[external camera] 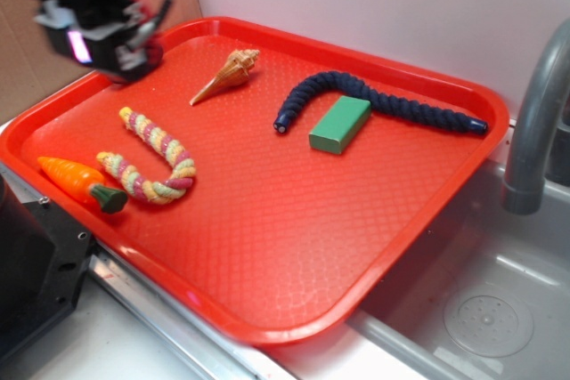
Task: Grab the red paper.
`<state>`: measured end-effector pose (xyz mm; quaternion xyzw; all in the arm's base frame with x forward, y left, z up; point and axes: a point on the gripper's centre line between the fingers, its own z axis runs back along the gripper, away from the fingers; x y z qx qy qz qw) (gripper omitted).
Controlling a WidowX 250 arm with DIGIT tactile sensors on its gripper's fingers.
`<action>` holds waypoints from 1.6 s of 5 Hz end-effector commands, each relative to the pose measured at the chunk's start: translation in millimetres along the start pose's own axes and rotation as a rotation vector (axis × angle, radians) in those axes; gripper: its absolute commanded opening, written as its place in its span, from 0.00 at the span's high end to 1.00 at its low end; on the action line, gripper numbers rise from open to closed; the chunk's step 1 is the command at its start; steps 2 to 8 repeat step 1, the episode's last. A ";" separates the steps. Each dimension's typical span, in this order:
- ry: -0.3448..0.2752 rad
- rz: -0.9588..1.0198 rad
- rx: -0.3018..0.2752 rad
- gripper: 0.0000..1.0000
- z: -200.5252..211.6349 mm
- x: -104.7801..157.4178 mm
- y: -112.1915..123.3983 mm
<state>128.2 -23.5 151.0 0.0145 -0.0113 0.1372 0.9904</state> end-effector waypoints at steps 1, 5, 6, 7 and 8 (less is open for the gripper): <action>-0.108 0.231 0.078 1.00 14.6 8.7 0.8; -0.108 0.231 0.078 1.00 14.6 8.7 0.8; -0.108 0.231 0.078 1.00 14.6 8.7 0.8; -0.108 0.231 0.078 1.00 14.6 8.7 0.8; -0.108 0.231 0.078 1.00 14.6 8.7 0.8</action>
